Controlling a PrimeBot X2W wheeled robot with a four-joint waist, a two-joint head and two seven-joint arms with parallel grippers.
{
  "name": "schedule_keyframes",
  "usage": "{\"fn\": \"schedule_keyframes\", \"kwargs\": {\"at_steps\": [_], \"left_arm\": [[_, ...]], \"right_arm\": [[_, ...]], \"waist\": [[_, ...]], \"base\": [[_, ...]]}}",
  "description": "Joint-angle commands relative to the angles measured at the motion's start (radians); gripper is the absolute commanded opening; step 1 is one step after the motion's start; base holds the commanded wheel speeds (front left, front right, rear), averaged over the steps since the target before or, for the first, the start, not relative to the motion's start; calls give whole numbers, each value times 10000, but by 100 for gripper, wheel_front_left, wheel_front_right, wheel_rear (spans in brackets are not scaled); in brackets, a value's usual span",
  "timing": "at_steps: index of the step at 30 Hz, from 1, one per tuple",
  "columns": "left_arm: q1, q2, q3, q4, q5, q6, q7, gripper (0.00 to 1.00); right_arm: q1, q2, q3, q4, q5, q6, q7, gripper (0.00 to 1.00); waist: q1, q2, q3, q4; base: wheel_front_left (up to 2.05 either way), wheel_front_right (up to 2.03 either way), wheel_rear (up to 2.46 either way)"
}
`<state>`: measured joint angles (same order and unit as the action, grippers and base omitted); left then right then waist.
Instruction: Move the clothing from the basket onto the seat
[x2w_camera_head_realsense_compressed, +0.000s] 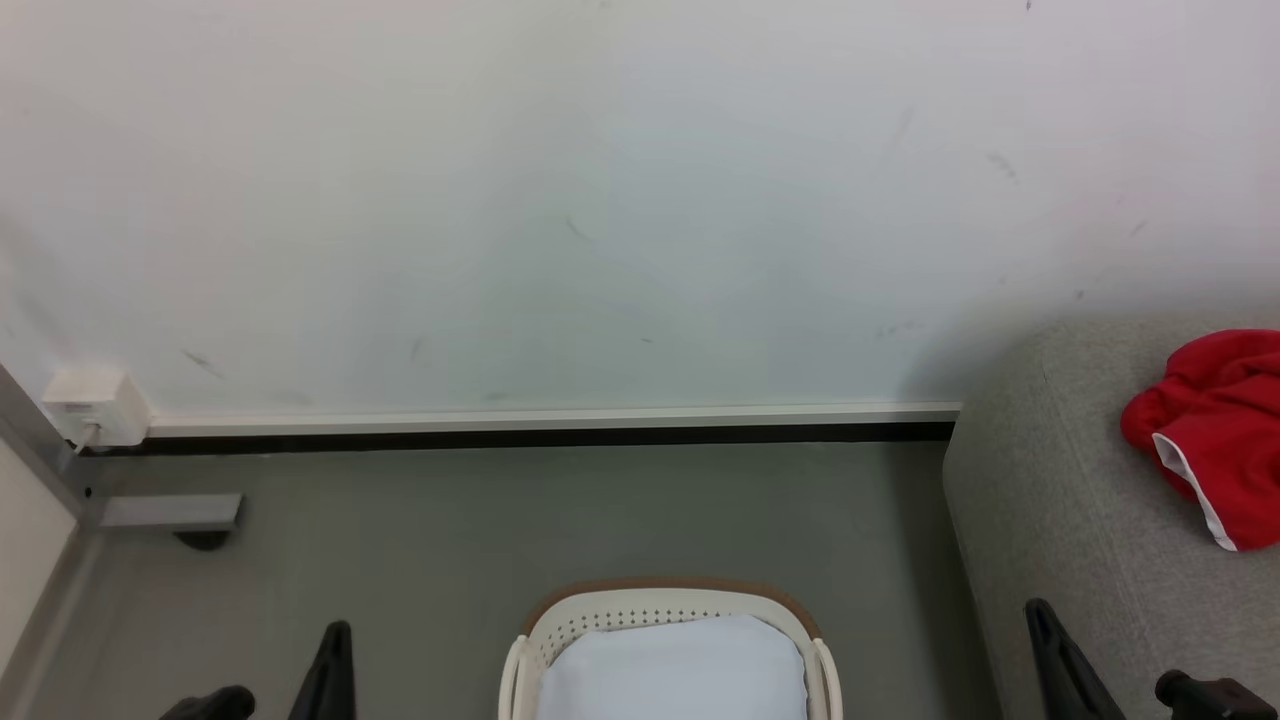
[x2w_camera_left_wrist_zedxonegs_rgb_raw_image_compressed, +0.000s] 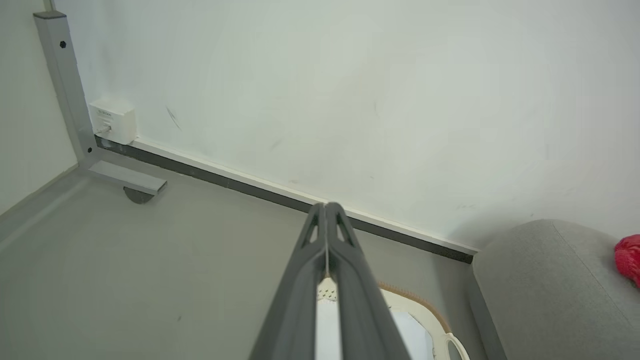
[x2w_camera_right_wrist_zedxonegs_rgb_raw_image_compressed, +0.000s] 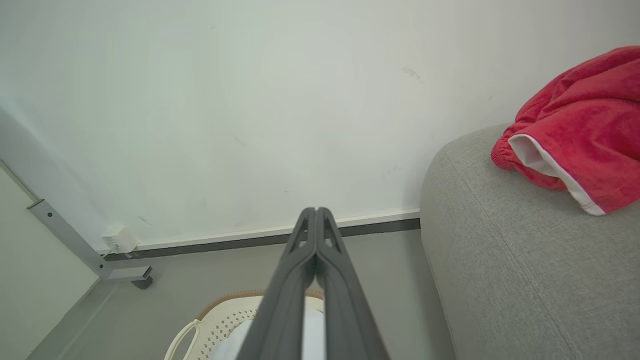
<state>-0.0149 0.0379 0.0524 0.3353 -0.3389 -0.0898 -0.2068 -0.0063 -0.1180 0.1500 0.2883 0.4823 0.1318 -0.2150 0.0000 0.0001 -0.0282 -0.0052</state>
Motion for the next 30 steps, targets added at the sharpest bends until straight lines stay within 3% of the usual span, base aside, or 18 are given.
{"fn": "schedule_keyframes", "kwargs": {"at_steps": [1,30], "left_arm": [[-262,53,37,-215,-353,-44,65,0],[-515,94,226,-527,-4928,-182,1186,0]], "right_arm": [[-244,4,-115,-181,326,-2,49,0],[-558,161,-936,-299,4462,-7,1152,0]], "waist": [[0,-1,2,2],[0,-1,82,14]], "base": [[0,0,0],[0,0,0]]}}
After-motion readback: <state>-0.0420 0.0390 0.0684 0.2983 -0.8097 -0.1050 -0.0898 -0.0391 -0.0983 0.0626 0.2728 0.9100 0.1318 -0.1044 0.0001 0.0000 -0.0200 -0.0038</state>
